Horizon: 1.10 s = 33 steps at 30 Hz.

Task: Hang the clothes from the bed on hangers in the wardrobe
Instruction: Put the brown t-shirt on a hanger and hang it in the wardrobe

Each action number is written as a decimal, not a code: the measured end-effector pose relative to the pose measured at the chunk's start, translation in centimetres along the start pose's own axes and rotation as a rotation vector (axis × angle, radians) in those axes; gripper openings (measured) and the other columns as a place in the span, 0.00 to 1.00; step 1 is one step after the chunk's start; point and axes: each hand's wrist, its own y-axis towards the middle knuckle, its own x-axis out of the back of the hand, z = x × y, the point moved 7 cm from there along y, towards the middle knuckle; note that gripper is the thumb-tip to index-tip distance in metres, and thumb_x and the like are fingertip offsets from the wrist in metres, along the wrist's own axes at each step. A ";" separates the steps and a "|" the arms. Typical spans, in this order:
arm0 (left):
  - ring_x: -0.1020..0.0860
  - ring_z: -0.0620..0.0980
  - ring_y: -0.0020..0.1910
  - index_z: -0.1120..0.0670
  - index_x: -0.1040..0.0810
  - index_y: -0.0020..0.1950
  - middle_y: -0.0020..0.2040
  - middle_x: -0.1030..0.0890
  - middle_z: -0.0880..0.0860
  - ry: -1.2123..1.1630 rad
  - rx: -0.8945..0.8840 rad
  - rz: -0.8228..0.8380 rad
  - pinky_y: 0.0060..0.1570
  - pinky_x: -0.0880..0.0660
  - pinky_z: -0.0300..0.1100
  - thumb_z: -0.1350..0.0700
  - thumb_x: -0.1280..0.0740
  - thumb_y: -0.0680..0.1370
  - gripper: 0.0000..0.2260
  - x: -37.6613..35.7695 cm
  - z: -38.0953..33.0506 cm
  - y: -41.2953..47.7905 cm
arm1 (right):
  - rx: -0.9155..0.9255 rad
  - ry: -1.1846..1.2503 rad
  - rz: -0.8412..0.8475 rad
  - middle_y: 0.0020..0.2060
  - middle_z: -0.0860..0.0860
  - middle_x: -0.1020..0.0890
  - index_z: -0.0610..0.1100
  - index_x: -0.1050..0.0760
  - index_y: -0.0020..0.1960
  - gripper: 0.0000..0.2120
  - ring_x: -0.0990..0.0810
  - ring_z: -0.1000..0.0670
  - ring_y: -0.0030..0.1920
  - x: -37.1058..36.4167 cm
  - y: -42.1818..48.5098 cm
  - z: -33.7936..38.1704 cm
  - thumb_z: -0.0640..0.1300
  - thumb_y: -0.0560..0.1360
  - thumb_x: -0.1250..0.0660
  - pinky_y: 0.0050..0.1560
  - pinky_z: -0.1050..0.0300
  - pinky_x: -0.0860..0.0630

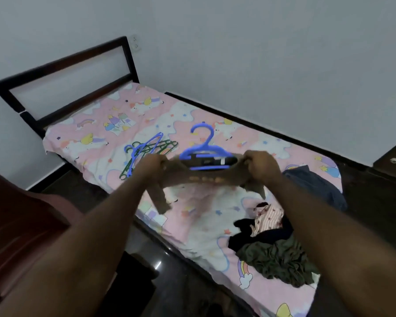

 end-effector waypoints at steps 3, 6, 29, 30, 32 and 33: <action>0.23 0.62 0.54 0.56 0.20 0.57 0.53 0.20 0.60 0.106 -0.019 -0.095 0.48 0.27 0.49 0.59 0.37 0.77 0.11 5.0 -0.5 -1.8 | 0.024 -0.096 0.019 0.43 0.46 0.19 0.48 0.26 0.39 0.03 0.21 0.41 0.47 3.4 -1.6 4.0 0.41 0.71 0.37 0.41 0.53 0.29; 0.23 0.63 0.51 0.56 0.20 0.55 0.50 0.20 0.61 0.077 -0.030 -0.279 0.45 0.29 0.48 0.59 0.37 0.76 0.10 9.9 -0.2 -4.6 | 0.092 -0.070 -0.151 0.43 0.47 0.17 0.48 0.23 0.43 0.05 0.21 0.41 0.45 8.1 -3.3 7.6 0.43 0.69 0.36 0.41 0.53 0.28; 0.25 0.55 0.44 0.53 0.19 0.56 0.47 0.18 0.57 0.199 0.319 -0.399 0.43 0.30 0.45 0.58 0.36 0.77 0.10 25.6 10.4 -27.7 | 0.691 0.001 -0.056 0.44 0.44 0.17 0.40 0.22 0.43 0.02 0.21 0.42 0.48 10.2 -6.0 31.8 0.38 0.73 0.33 0.47 0.51 0.26; 0.24 0.56 0.45 0.54 0.20 0.55 0.48 0.18 0.57 0.212 0.347 -0.407 0.43 0.31 0.44 0.58 0.36 0.77 0.10 25.7 10.8 -28.7 | 0.720 -0.005 -0.018 0.43 0.43 0.17 0.41 0.24 0.40 0.04 0.22 0.42 0.47 9.5 -6.0 32.8 0.38 0.74 0.32 0.45 0.52 0.27; 0.23 0.58 0.47 0.54 0.20 0.55 0.49 0.17 0.58 0.244 0.417 -0.422 0.42 0.32 0.44 0.59 0.36 0.77 0.09 25.7 11.6 -31.4 | 0.803 0.001 0.075 0.41 0.44 0.20 0.44 0.28 0.39 0.08 0.23 0.43 0.47 8.0 -6.3 35.4 0.39 0.74 0.31 0.43 0.54 0.32; 0.24 0.57 0.46 0.53 0.20 0.57 0.49 0.17 0.58 0.250 0.463 -0.436 0.42 0.32 0.45 0.60 0.36 0.77 0.11 25.7 12.1 -33.2 | 0.846 0.014 0.128 0.41 0.46 0.21 0.45 0.27 0.41 0.06 0.23 0.44 0.47 7.0 -6.6 37.0 0.41 0.75 0.32 0.43 0.55 0.33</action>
